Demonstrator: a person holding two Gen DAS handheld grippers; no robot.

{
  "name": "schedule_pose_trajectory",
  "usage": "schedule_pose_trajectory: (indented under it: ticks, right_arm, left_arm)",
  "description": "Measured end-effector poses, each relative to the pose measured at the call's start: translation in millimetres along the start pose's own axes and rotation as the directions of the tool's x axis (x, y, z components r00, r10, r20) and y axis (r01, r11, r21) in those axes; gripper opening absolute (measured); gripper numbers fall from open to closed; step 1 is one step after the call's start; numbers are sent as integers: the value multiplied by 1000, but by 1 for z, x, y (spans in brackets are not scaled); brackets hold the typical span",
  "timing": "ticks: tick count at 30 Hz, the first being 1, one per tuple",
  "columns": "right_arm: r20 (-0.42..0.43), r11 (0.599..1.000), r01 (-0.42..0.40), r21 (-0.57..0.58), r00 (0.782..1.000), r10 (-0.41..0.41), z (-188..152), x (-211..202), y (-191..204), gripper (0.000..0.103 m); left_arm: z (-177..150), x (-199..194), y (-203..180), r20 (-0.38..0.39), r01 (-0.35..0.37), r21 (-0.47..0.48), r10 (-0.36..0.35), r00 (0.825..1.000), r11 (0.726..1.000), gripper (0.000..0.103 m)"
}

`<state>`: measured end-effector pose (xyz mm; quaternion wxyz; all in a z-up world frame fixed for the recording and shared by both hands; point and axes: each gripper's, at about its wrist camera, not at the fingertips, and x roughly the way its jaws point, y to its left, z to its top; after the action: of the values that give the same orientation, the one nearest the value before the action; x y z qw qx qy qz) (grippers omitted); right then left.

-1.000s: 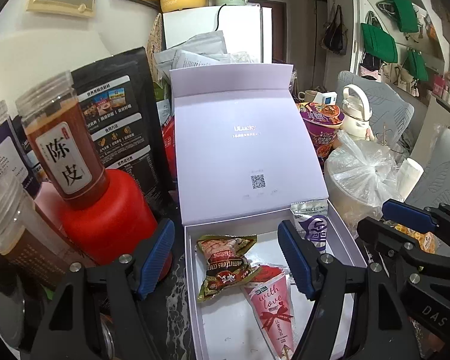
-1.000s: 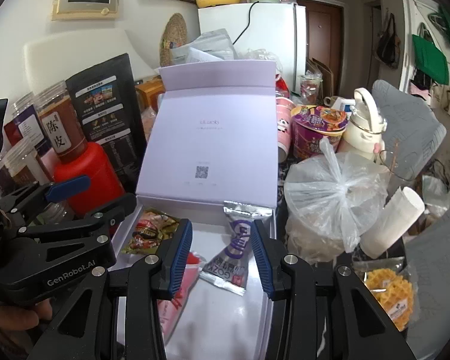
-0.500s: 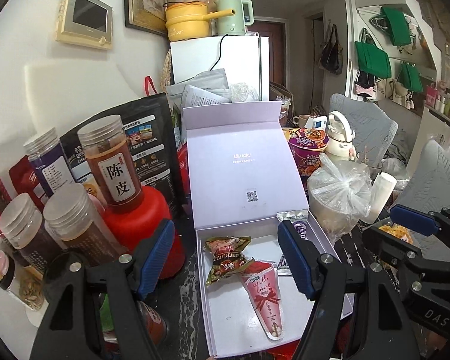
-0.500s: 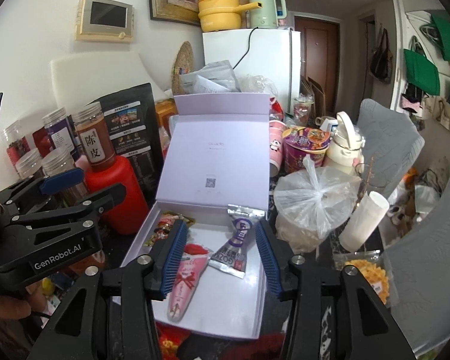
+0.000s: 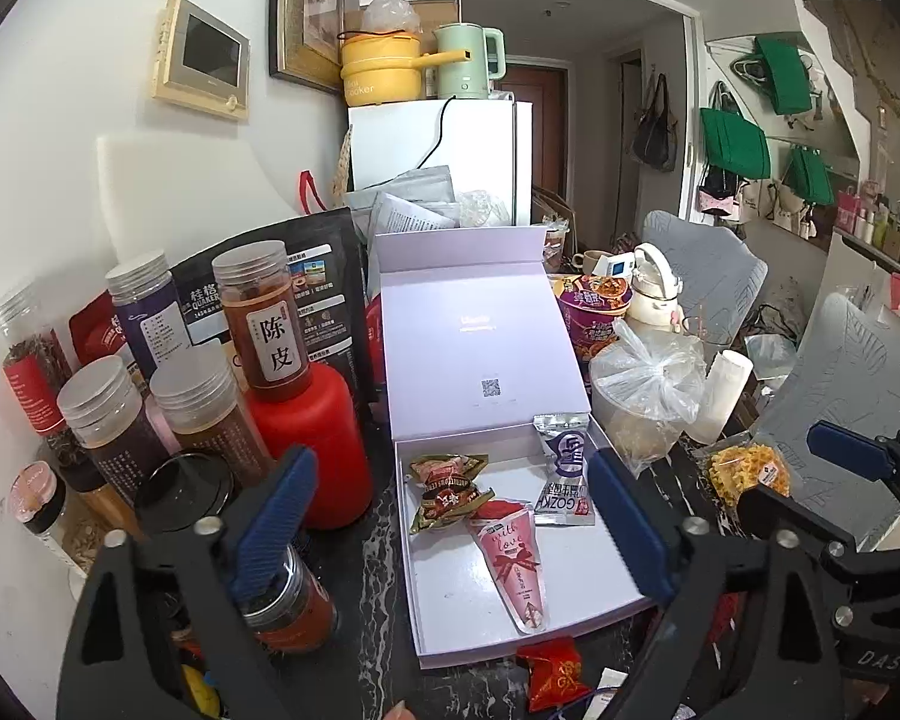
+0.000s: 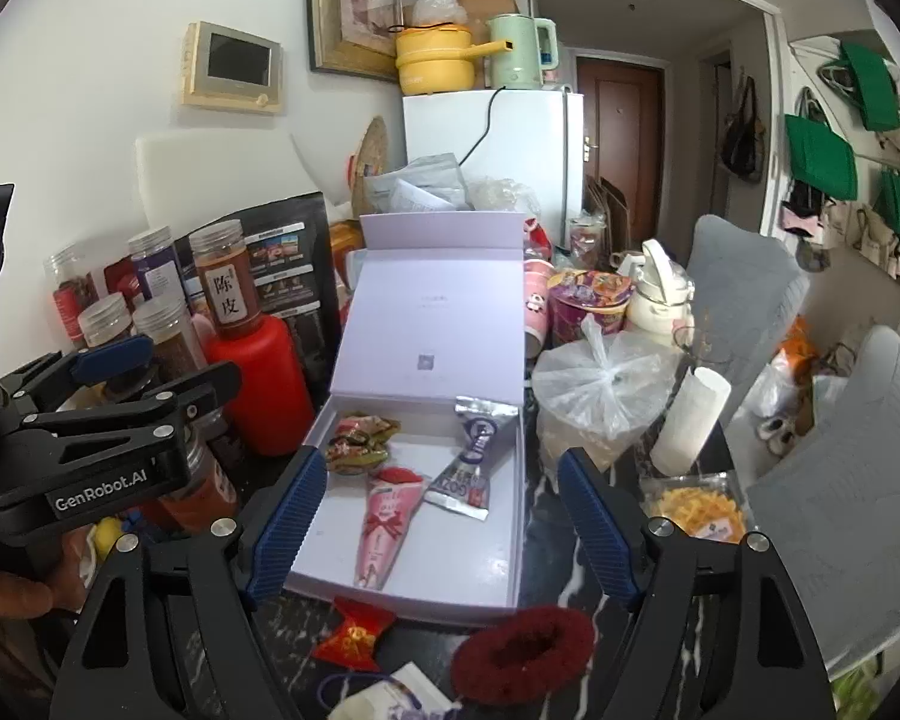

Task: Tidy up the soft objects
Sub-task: 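Move both grippers back over the table toward the lavender sachet and hand cream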

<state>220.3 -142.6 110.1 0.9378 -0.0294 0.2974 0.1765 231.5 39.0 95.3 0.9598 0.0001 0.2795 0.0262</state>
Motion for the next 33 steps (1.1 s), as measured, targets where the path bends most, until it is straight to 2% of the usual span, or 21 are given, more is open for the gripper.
schedule_pose_trajectory:
  ticks: [4, 13, 18, 21, 33]
  right_arm:
    - [7, 1000, 9, 0, 1000, -9, -8, -12, 2, 83]
    - [19, 1000, 23, -8, 1000, -22, -32, -37, 8, 86]
    - [18, 1000, 19, -4, 1000, -19, -47, -46, 10, 86]
    - [17, 1000, 21, -9, 1000, -21, -55, -52, 13, 86]
    - [-13, 1000, 21, 7, 1000, -21, -94, -69, 16, 87]
  left_arm:
    - [-7, -16, 1, 33, -3, 3, 3, 999, 1000, 101]
    - [-26, -40, -3, 47, 3, 40, -5, 999, 999, 101]
    - [-41, -51, -7, 55, 39, 59, -43, 998, 997, 101]
    - [-50, -58, -10, 62, 35, 79, -40, 997, 996, 101]
    - [-84, -73, -17, 33, 92, 107, -96, 995, 990, 101]
